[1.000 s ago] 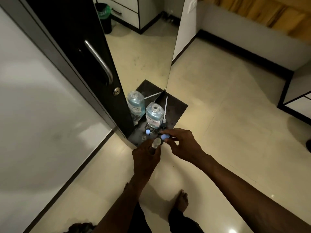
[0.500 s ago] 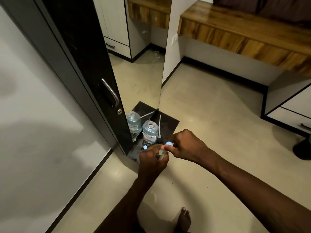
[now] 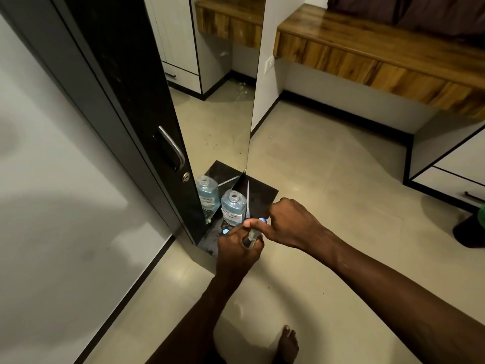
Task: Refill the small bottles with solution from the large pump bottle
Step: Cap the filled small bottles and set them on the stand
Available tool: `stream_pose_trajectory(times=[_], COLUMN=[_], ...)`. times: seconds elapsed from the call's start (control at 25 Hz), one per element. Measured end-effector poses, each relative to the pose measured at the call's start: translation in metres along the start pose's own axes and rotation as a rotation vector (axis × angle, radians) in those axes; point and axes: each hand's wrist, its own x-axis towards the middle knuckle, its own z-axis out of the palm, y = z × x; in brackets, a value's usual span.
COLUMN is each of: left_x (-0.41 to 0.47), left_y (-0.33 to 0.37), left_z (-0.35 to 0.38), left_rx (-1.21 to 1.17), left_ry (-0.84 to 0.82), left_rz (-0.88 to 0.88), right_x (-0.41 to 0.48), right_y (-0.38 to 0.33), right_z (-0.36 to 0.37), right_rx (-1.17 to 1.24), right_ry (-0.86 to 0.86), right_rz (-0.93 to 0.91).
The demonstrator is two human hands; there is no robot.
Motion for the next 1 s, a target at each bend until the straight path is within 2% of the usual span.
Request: stream_pose_trajectory(times=[0.08,0.16,0.28,0.32,0.48,0.68,0.76,0.88,1.0], left_x=[0.001,0.002,0.004,0.004,0.001,-0.019,-0.033,-0.045,-0.063], left_y=[-0.005,-0.007,-0.009,-0.011,-0.026,-0.053,-0.060,-0.060,-0.081], left_z=[0.001,0.001,0.003,0.004,0.008,0.031,0.032,0.027,0.032], left_rx=[0.000,0.005,0.000,0.007,0.069,0.026,-0.090,-0.257,-0.194], left_ry=[0.002,-0.005,0.010,0.015,-0.011,-0.072,-0.036,-0.020,0.000], left_rz=[-0.005,-0.002,0.029,0.033,0.024,0.048,-0.030,-0.249,-0.365], right_x=[0.001,0.005,0.011,0.012,0.013,0.019,0.019,0.018,0.025], right_y=[0.005,0.004,-0.001,0.000,-0.004,-0.013,-0.012,-0.007,0.002], right_z=[-0.002,-0.002,0.001,0.001,-0.001,0.030,0.051,0.087,0.130], right_rx=[0.146,0.126,-0.011,0.011,0.125,0.063,0.122,0.212,0.256], right_ry=[-0.030,-0.108,-0.041,-0.035,-0.181,-0.145,-0.154,-0.169,-0.269], right_rz=[-0.086,-0.161,-0.032,-0.003,-0.155,-0.070,-0.055,-0.041,0.018])
